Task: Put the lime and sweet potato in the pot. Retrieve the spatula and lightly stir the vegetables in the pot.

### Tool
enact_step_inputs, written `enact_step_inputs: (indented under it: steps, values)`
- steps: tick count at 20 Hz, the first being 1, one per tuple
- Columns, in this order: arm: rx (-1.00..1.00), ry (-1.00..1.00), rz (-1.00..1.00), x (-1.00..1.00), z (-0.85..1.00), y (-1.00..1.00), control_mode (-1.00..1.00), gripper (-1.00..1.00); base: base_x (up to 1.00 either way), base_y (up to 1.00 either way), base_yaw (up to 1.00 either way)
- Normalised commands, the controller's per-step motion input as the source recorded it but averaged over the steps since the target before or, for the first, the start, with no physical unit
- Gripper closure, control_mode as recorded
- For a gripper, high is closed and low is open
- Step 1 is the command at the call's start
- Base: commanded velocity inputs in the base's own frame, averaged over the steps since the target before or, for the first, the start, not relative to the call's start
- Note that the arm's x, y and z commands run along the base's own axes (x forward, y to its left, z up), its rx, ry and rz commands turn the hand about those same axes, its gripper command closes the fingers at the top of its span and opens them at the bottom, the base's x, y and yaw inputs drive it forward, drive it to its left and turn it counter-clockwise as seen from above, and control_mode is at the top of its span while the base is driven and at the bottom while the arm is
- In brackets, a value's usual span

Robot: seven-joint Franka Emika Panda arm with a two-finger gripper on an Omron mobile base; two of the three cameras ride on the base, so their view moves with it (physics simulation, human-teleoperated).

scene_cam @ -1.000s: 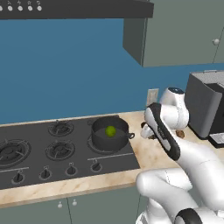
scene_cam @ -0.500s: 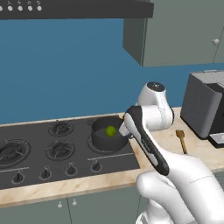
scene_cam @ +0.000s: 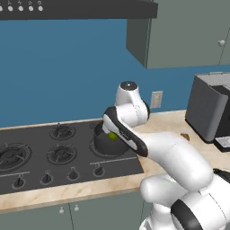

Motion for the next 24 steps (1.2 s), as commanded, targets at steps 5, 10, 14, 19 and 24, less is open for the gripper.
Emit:
enact_step_inputs:
  steps: [5, 10, 14, 19, 24]
  values:
    - [0.0, 0.13, -0.08, 0.65, -0.47, 0.0, -1.0, 1.0, 0.0, 0.0, 0.0]
    - [0.0, 0.14, -0.03, 0.15, -0.51, 0.0, -1.0, 1.0, 0.0, 0.0, 0.0]
    - [0.0, 0.08, -0.01, 0.1, -0.48, 0.0, -1.0, 1.0, 0.0, 0.0, 0.0]
    - [0.0, 0.03, 0.0, 0.13, -0.16, 0.0, -1.0, 1.0, 0.0, 0.0, 0.0]
    - [0.0, 0.02, 0.0, 0.27, 0.0, 0.0, -1.0, 1.0, 0.0, 0.0, 0.0]
